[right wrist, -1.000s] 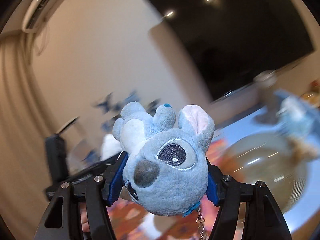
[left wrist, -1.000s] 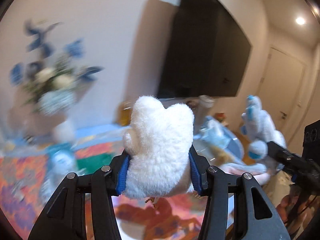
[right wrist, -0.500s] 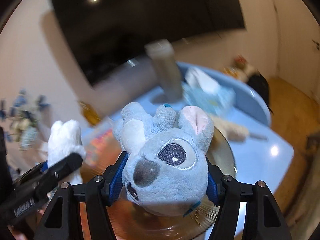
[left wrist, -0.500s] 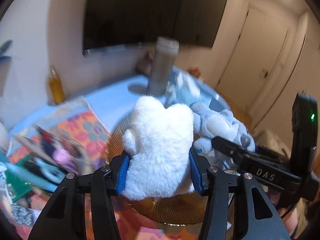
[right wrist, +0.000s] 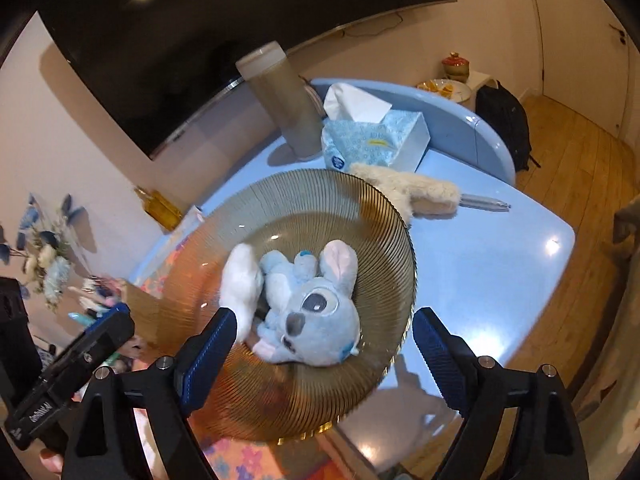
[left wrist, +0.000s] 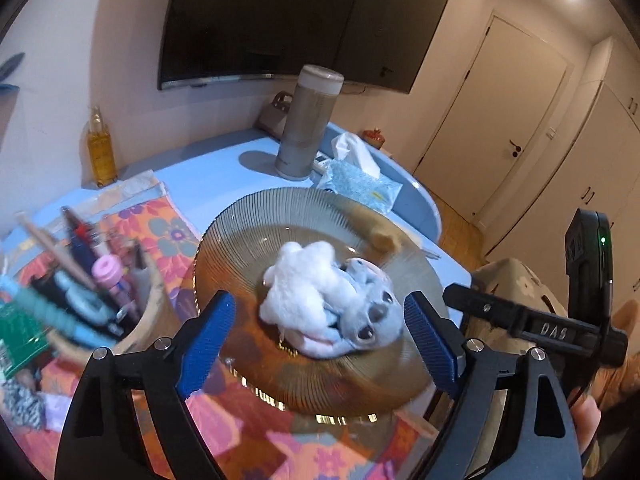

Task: Organize soft objects
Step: 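Open both grippers to drop the plushes into the glass bowl, then move left gripper to the blue-white snack bag while right gripper approaches the white cloth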

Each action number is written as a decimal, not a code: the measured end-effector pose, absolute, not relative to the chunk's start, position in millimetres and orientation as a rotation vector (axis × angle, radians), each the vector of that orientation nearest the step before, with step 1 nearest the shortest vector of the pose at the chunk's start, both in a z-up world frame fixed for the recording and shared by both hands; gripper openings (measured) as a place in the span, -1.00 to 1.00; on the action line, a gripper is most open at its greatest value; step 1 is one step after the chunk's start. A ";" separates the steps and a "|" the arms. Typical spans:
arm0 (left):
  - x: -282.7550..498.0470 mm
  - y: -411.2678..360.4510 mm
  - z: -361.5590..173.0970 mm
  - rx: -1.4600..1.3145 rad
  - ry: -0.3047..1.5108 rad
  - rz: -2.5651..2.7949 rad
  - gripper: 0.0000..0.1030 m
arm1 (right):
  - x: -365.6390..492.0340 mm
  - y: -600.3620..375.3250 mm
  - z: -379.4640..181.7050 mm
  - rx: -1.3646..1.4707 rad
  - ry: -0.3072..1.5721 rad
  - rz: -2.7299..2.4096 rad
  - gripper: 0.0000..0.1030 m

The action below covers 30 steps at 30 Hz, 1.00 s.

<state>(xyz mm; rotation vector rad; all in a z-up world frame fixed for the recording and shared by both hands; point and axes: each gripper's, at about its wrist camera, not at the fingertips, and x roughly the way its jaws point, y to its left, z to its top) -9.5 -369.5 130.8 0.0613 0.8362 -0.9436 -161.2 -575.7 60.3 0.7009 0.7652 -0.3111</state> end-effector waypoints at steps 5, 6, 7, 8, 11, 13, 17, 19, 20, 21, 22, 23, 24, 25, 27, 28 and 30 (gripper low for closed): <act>-40.6 -325.9 163.6 0.048 0.685 -0.923 0.66 | -175.0 -539.7 92.4 0.623 0.700 -0.221 0.72; -44.6 -316.2 170.4 0.041 0.666 -0.913 0.66 | -177.5 -529.3 100.5 0.592 0.681 -0.205 0.72; -48.5 -305.2 177.8 0.030 0.649 -0.903 0.66 | -181.1 -516.1 109.4 0.554 0.655 -0.183 0.72; -52.3 -293.3 185.1 0.016 0.632 -0.893 0.66 | -183.4 -505.6 115.7 0.525 0.635 -0.164 0.73; -63.1 -250.3 210.8 -0.034 0.568 -0.838 0.66 | -188.0 -467.3 134.4 0.424 0.585 -0.100 0.80; -70.7 -217.0 228.4 -0.054 0.532 -0.757 0.66 | -188.3 -440.8 144.9 0.365 0.568 -0.062 0.92; -79.8 -160.2 248.8 -0.071 0.506 -0.579 0.66 | -182.8 -394.1 154.2 0.304 0.563 0.037 0.97; -82.8 -130.0 253.3 -0.085 0.509 -0.510 0.66 | -179.3 -368.5 154.1 0.279 0.571 0.087 0.97; -84.2 -114.7 252.3 -0.089 0.510 -0.477 0.67 | -176.6 -358.1 152.3 0.267 0.576 0.105 0.97; -85.8 -102.3 250.1 -0.089 0.512 -0.452 0.67 | -174.7 -351.6 150.6 0.260 0.582 0.117 0.97; -86.2 -91.3 245.6 -0.091 0.515 -0.426 0.67 | -170.4 -338.5 145.8 0.251 0.594 0.139 0.97; -86.0 -79.3 238.7 -0.097 0.525 -0.395 0.68 | -169.0 -332.0 142.1 0.249 0.602 0.153 0.97; -85.8 -69.2 231.3 -0.104 0.538 -0.371 0.68 | -164.1 -320.8 135.8 0.251 0.617 0.184 0.97; -83.5 -57.0 219.9 -0.113 0.561 -0.346 0.68 | -161.0 -313.7 131.1 0.256 0.626 0.206 0.97; -83.3 -38.7 198.3 -0.111 0.584 -0.301 0.68 | -151.0 -298.3 118.2 0.277 0.655 0.263 0.97; -85.4 -33.4 188.6 -0.100 0.586 -0.276 0.68 | -145.6 -292.4 111.1 0.288 0.668 0.286 0.97; -86.3 -14.4 163.0 -0.082 0.594 -0.226 0.68 | -136.0 -280.9 98.0 0.301 0.691 0.316 0.97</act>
